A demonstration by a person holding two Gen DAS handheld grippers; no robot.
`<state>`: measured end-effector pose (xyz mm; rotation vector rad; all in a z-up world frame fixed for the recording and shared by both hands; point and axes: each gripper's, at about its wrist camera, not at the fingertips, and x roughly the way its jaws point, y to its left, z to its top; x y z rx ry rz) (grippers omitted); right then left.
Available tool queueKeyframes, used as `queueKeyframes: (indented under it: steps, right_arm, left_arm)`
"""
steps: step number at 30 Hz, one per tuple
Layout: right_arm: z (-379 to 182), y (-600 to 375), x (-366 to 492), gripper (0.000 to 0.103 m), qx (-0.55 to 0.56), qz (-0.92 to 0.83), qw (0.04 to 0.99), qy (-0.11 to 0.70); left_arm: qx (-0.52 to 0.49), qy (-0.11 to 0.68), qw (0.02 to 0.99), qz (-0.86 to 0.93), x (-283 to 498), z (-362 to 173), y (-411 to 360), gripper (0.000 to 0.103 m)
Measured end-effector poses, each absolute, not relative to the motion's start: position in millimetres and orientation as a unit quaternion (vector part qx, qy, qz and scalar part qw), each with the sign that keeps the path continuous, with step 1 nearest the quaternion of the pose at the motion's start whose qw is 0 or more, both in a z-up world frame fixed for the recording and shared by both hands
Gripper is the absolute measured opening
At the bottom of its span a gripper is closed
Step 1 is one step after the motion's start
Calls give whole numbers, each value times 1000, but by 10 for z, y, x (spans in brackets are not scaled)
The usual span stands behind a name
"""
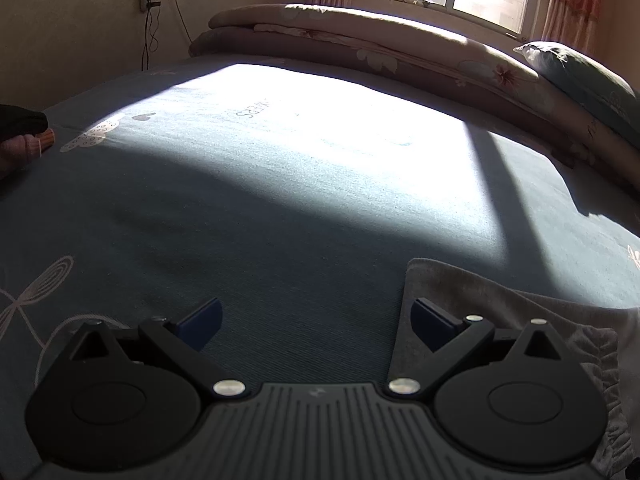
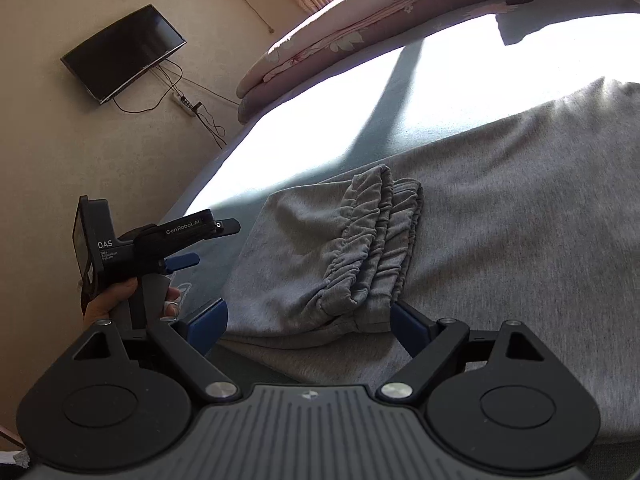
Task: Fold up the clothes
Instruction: 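Withdraw the right gripper up from the folded waistband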
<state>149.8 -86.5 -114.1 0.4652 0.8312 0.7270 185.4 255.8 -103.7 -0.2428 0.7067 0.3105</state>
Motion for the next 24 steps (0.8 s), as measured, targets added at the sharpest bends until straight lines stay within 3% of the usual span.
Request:
queueKeyframes:
  steps: [5,14,18,24]
  right_arm:
    - [-1301,-919,1398,91,237,331,808,425]
    - [-1023,-1176,1311,92,187,276,862,381]
    - [-1209,-1345,1313,92,189,230,854,426]
    - [-952,-1561,1056,92,153,216,885,384]
  left_arm:
    - [-115,344,920,150,1842,-1038,2540,101]
    - [-115,342,921,148,1838,-1027,2525,100]
    - [-109,341,922,147,1846,-1022,2478,100]
    - [-59,323,934,142,1721,-921,2222,100]
